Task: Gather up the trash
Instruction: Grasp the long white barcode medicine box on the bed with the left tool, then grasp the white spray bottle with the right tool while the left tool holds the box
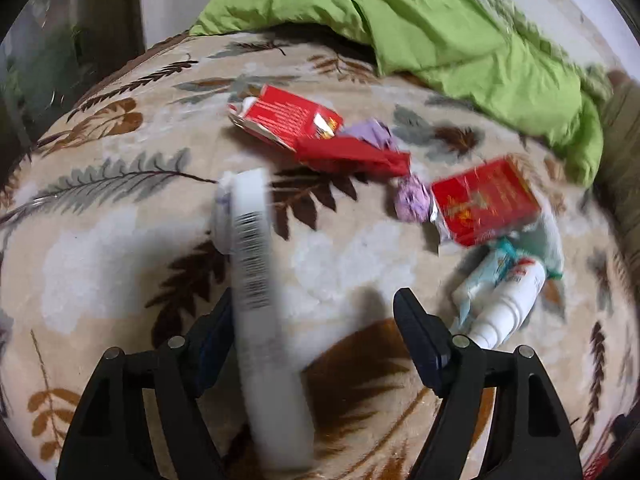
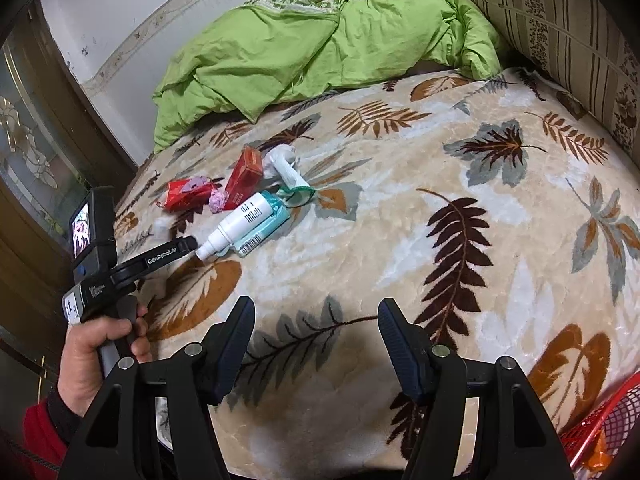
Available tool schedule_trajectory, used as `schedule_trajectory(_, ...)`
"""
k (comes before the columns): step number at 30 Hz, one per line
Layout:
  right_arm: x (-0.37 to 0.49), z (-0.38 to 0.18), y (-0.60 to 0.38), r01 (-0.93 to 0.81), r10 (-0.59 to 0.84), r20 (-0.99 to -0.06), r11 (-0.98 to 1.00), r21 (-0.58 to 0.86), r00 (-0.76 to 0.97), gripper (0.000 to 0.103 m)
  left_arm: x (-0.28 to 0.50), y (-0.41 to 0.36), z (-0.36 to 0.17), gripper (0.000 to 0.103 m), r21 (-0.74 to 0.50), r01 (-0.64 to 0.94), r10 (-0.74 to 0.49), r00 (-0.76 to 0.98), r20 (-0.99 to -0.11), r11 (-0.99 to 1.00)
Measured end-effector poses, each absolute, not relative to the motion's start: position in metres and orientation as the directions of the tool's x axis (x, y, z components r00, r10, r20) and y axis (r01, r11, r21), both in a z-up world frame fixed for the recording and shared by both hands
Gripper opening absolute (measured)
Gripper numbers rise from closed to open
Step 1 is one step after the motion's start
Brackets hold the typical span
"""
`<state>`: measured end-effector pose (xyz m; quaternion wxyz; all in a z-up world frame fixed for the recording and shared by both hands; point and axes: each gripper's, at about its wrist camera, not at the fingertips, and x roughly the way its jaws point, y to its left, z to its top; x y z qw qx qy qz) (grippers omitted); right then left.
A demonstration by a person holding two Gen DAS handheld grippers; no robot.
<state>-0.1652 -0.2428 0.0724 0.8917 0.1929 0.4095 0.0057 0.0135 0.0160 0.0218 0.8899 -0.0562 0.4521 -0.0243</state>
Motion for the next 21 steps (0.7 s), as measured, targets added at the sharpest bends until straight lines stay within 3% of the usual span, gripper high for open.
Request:
schedule_trajectory(2, -0.165, 0.072, -0.242, 0.152, 0.164, -0.729, 0.926, 0.347, 0.665, 0.068, 0.014, 0.018, 0.022, 0.076, -0.064, -0.029, -0.034, 0.595, -0.803, 0.998)
schedule_trajectory(4, -0.165, 0.072, -0.241, 0.155, 0.16, -0.731, 0.926, 0.344, 0.663, 0.068, 0.016, 0.025, 0.017, 0.076, -0.097, -0.037, -0.058, 0.577, -0.815, 0.995)
schedule_trajectory(5, -0.165, 0.072, -0.242, 0.154, 0.16, -0.733, 0.927, 0.341, 0.662, 0.068, 0.017, 0.027, 0.017, 0.07, -0.097, -0.04, -0.056, 0.58, -0.813, 0.994)
schedule_trajectory(9, -0.167, 0.072, -0.244, 0.166, 0.149, -0.736, 0.927, 0.337, 0.66, 0.068, 0.016, 0.038, 0.02, 0.027, -0.118, -0.079, -0.048, 0.597, -0.801, 0.99)
schedule_trajectory(11, -0.166, 0.071, -0.246, 0.174, 0.149, -0.739, 0.924, 0.341, 0.657, 0.068, 0.016, 0.046, 0.02, 0.013, -0.166, -0.089, -0.08, 0.601, -0.796, 0.982)
schedule_trajectory(16, -0.162, 0.071, -0.248, 0.187, 0.169, -0.743, 0.91, 0.37, 0.648, 0.068, 0.011, 0.061, 0.024, 0.013, -0.316, -0.068, -0.211, 0.612, -0.762, 0.946)
schedule_trajectory(21, -0.137, 0.083, -0.239, 0.158, 0.238, -0.721, 0.886, 0.436, 0.651, 0.068, 0.004, 0.062, 0.03, 0.013, -0.336, -0.011, -0.255, 0.627, -0.736, 0.942)
